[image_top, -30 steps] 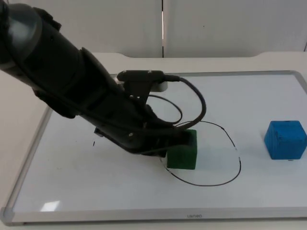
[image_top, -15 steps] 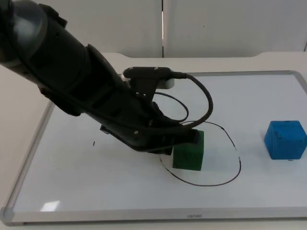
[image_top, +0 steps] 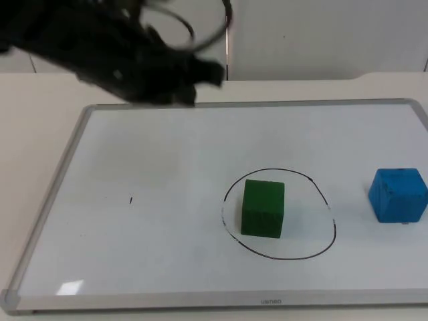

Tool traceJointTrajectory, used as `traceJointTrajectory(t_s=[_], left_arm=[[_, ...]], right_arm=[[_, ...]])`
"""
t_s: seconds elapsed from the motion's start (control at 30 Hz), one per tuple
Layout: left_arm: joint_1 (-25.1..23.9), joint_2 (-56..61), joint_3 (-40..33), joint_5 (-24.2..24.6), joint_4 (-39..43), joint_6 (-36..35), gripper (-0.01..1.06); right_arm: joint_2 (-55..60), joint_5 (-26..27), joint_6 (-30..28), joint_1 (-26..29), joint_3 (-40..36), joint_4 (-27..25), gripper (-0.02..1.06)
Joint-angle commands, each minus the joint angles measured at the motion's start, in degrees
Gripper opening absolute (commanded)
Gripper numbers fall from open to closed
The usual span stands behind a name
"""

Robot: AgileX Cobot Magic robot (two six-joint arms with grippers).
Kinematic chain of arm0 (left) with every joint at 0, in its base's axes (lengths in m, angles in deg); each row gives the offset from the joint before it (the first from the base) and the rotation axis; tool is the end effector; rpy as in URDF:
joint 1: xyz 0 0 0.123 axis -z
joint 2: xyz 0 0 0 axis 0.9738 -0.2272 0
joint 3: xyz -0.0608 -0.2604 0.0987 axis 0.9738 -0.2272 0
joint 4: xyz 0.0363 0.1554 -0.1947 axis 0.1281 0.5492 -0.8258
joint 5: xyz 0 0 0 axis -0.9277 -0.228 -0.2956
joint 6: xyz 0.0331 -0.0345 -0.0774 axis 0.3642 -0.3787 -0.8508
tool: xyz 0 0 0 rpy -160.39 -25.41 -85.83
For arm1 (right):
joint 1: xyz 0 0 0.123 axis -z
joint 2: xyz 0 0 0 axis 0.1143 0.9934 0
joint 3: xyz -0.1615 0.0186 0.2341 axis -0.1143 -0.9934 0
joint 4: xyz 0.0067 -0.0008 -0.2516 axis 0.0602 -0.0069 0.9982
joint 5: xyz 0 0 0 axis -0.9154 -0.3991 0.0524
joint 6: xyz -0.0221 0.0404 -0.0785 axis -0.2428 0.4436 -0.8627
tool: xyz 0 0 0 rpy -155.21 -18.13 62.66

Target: Push the two cubes into the marked area.

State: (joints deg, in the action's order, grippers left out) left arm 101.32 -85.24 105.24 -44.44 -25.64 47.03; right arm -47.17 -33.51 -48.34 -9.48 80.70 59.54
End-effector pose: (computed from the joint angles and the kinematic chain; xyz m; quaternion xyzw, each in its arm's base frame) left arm 0.3192 -0.1638 0.2087 0.1633 0.8979 -0.1956 0.3589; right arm -0.0071 0.0002 0.2805 -0.0389 0.8545 0.0063 0.5179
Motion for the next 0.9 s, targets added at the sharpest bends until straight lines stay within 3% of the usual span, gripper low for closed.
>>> traceJointTrajectory(t_s=[0.0,0.3,0.6,0.73,0.87], left_arm=[[-1.12,4.85,0.29,1.88,2.76,0.09,0.0],[-1.84,19.15,0.29,2.91,3.21,0.09,0.0],[-1.84,30.09,0.29,10.27,4.77,-0.72,0.0],[-1.84,33.94,0.29,12.2,7.57,-4.03,0.0],[-1.84,39.08,0.29,13.98,15.1,-12.37,0.0]], right_arm=[[-0.26,0.14,0.07,0.37,-0.15,-0.13,1.05],[-0.26,0.14,0.07,0.37,-0.15,-0.13,1.05],[-0.26,0.14,0.07,0.37,-0.15,-0.02,1.05],[-0.26,0.14,0.07,0.37,-0.15,-0.02,1.05],[-0.26,0.14,0.07,0.37,-0.15,-0.02,1.05]])
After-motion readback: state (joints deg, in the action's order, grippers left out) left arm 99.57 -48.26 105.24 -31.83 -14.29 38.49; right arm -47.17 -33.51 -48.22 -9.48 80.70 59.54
